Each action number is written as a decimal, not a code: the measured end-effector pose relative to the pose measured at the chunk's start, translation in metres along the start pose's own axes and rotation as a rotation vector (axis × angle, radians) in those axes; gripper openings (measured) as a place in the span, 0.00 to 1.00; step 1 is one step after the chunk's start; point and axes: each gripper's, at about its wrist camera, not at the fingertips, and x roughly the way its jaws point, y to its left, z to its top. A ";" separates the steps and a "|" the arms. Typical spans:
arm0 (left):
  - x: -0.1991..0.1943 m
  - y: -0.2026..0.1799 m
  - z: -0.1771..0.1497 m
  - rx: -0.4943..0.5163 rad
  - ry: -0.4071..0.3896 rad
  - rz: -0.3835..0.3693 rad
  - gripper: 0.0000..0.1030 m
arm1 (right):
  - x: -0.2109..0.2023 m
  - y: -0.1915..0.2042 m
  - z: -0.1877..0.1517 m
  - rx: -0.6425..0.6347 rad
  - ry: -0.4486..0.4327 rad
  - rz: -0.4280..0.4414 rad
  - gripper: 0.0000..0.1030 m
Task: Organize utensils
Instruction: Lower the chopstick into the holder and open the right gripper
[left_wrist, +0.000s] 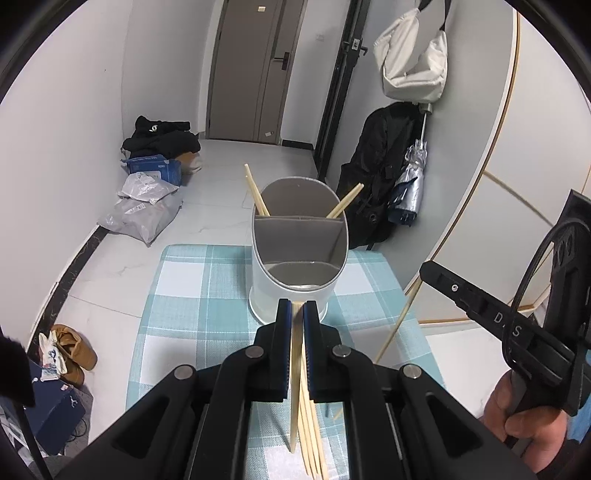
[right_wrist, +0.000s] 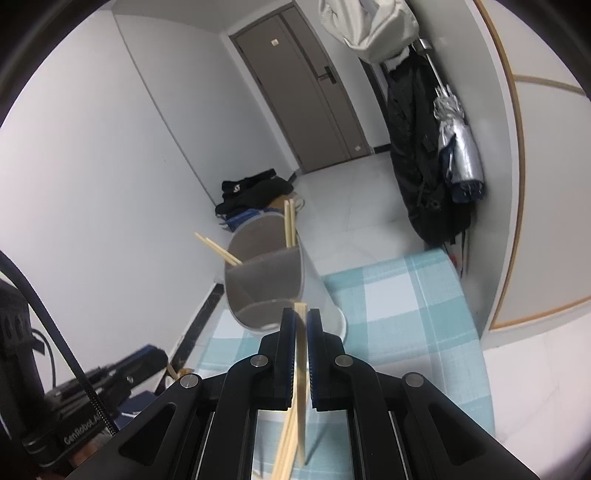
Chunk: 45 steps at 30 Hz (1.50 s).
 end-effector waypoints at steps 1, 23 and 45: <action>-0.002 0.001 0.002 -0.006 -0.005 -0.009 0.03 | -0.002 0.002 0.002 -0.005 -0.007 0.004 0.05; -0.039 -0.002 0.138 0.010 -0.195 -0.086 0.03 | -0.030 0.059 0.118 -0.093 -0.198 0.080 0.05; 0.041 0.009 0.169 0.142 -0.296 -0.176 0.03 | 0.067 0.069 0.153 -0.314 -0.300 0.044 0.05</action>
